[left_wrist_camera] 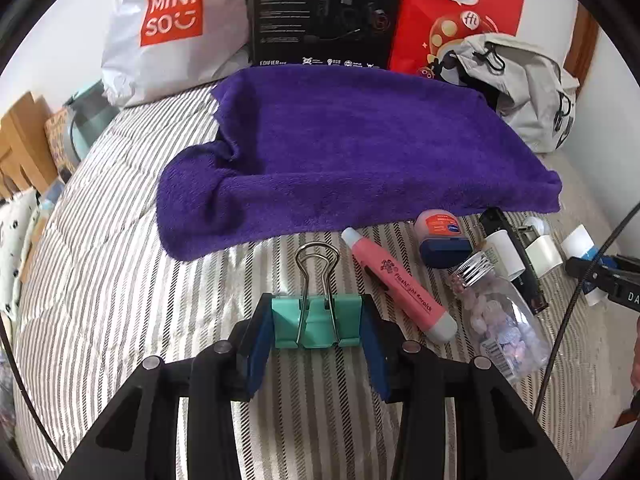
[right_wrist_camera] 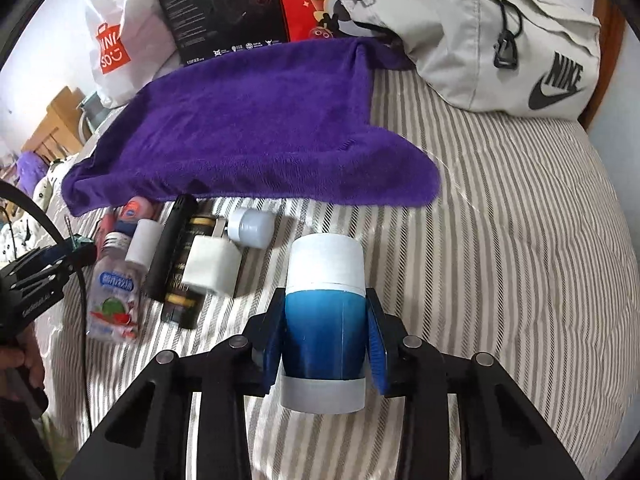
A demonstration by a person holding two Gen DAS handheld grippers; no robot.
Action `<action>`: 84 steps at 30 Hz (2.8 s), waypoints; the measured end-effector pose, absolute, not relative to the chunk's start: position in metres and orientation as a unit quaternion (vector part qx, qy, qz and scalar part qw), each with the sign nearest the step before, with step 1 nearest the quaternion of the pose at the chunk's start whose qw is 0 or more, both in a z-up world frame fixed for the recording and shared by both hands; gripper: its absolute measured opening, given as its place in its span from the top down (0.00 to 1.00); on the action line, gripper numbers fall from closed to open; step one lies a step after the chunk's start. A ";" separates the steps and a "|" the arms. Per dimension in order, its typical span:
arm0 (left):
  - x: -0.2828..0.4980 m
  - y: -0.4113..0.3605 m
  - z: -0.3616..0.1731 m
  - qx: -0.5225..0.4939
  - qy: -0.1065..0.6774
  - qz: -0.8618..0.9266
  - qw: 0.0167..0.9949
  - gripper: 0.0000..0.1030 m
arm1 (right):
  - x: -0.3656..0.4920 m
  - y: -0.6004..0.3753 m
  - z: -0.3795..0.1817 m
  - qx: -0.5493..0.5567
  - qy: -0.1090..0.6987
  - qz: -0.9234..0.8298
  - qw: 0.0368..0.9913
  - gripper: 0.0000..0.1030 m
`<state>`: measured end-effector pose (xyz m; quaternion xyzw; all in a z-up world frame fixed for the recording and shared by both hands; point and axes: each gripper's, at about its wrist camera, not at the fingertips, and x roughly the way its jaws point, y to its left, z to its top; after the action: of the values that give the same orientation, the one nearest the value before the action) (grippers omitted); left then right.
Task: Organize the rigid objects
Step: 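Grasp the green binder clip with the left tool while the right tool grasps the blue-white cylinder container, then carry the clip onto the purple towel and release while the right tool sets the container there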
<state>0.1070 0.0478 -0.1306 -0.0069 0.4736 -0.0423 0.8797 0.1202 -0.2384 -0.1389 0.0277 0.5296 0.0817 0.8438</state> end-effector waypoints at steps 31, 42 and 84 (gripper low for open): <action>0.198 0.060 -0.062 -0.003 0.436 -0.058 0.898 0.62 | 0.194 -0.243 -0.069 0.033 0.469 0.149 0.870 0.65; 0.260 0.060 -0.076 -0.011 0.445 -0.062 0.893 0.62 | 0.266 -0.227 -0.088 0.032 0.479 0.158 0.863 0.65; 0.276 0.046 -0.117 0.010 0.498 -0.034 0.866 0.37 | 0.292 -0.199 -0.122 -0.004 0.529 0.156 0.834 0.43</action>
<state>0.2760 0.0456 -0.1167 0.0098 0.4983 -0.0338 0.8663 0.2921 -0.1994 -0.1220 -0.0036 0.5288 0.1561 0.8342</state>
